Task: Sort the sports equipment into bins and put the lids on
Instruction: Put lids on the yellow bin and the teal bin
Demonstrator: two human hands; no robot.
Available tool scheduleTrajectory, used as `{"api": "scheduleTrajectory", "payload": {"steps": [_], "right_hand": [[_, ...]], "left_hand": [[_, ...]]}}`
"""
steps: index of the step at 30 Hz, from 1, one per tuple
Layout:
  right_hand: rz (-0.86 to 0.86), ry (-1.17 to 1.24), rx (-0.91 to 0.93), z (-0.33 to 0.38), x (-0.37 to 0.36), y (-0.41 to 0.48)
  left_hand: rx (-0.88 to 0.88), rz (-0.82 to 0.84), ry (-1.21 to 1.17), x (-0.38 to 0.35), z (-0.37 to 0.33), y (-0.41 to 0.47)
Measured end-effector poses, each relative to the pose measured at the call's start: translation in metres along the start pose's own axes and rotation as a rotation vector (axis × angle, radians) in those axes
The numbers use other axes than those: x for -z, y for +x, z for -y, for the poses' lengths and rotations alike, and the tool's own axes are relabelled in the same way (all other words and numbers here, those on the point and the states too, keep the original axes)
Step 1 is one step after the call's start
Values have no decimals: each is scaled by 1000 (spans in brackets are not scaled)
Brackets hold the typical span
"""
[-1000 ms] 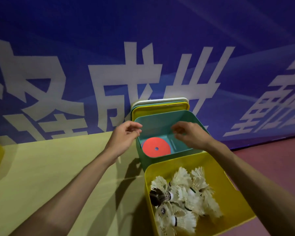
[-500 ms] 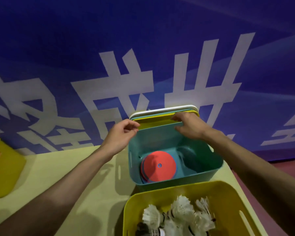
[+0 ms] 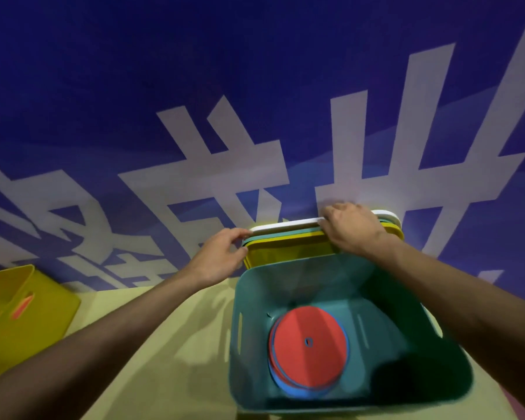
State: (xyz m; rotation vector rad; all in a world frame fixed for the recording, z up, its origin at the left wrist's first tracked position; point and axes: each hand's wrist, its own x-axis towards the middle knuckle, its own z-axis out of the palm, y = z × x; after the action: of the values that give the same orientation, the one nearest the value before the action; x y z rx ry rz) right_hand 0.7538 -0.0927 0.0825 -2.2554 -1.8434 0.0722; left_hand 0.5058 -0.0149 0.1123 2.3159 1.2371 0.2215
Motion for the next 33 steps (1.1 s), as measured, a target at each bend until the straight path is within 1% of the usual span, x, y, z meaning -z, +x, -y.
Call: {"api": "scheduleTrajectory", "payload": {"steps": [1, 3, 8, 10, 13, 15, 17, 19, 21, 24, 29, 31, 33], "right_hand": [[-25, -4, 7, -3, -3, 4], [-47, -24, 21, -5, -9, 9], [-22, -58, 85, -7, -19, 12], [44, -51, 65, -5, -18, 12], [181, 9, -33, -1, -12, 15], [268, 66, -88, 0, -7, 22], [307, 175, -151, 1, -5, 28], [267, 252, -197, 1, -5, 36], [209, 276, -242, 4, -5, 40], [102, 241, -287, 10, -1, 40], [-36, 192, -284, 12, 1, 34], [-77, 188, -266, 14, 8, 33], [-118, 185, -251, 16, 20, 33]], "left_hand": [[-9, 6, 63, -4, 0, 9], [-19, 10, 90, -11, 0, 28], [91, -6, -40, -34, 0, 61], [166, -55, -118, -44, 1, 68], [245, -167, -203, -54, 0, 73], [280, -199, -257, -59, -1, 72], [300, -203, -299, -64, 0, 70], [304, -198, -319, -65, 2, 70], [304, -193, -329, -63, 2, 72], [308, -181, -326, -60, 0, 71], [297, -212, -298, -50, -6, 65], [261, -293, -254, -44, -7, 61], [224, -438, -257, -36, -8, 54]]}}
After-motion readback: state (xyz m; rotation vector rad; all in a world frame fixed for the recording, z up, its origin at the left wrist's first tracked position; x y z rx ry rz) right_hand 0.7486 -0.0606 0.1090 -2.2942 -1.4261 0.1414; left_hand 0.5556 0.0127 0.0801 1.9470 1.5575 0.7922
